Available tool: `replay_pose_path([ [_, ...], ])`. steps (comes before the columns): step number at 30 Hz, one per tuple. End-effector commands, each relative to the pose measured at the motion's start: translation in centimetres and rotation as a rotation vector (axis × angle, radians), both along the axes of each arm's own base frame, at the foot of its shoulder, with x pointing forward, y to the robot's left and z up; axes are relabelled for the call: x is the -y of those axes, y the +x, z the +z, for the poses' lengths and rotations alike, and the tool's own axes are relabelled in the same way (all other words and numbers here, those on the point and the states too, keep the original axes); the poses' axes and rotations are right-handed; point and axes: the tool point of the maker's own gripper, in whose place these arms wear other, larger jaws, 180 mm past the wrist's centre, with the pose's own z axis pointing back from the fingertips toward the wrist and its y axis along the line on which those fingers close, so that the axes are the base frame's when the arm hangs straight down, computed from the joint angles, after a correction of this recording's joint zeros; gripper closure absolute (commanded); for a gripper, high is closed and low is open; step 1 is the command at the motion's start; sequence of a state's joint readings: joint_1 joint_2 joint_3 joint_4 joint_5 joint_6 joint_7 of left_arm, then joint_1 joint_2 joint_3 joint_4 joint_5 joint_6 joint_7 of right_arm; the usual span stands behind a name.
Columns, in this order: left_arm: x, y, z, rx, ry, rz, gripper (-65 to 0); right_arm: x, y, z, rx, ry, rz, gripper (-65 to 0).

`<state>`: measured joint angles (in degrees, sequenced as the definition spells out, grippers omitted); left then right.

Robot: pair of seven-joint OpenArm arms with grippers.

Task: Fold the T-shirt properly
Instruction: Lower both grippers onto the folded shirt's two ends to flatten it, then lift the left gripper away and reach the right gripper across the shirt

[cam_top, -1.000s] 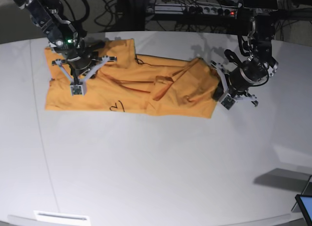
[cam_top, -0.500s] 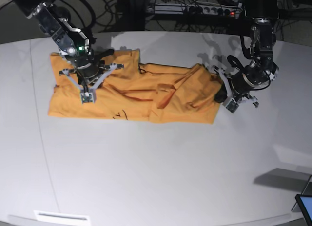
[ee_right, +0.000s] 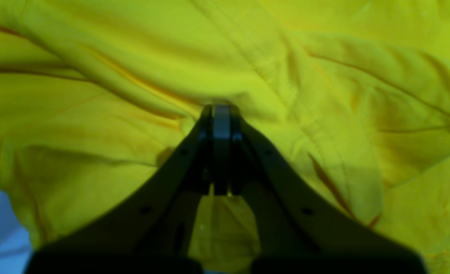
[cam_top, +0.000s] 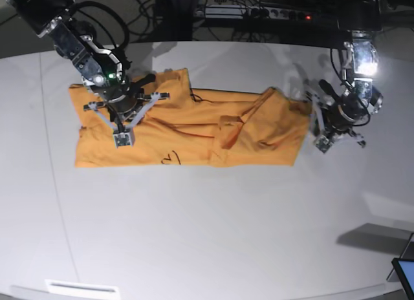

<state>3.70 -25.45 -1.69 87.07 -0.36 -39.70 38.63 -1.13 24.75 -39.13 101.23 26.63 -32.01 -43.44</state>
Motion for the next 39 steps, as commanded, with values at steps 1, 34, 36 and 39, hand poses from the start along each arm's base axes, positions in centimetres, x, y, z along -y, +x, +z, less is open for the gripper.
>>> replay_pose_path([
  [1, -0.2, 0.8, 0.9, 0.023, 0.006, -0.008, 0.0, 0.3, 0.6, 0.5, 0.01, -0.005, -0.001, 0.0],
  [34, 2.1, 3.8, 14.3, 0.423, -0.069, 0.013, 0.0, -1.4, 2.1, 5.3, 0.128, 0.073, 0.003, -2.9],
  [36, 1.8, 3.7, 15.6, 0.458, -0.059, 0.02, 0.0, -1.7, 1.5, 6.1, 0.142, 0.091, 0.015, -6.7],
  [39, 1.6, 3.6, 16.8, 0.499, -0.057, 0.035, 0.0, -2.0, 1.4, 7.0, 0.161, 0.107, 0.027, -12.2],
])
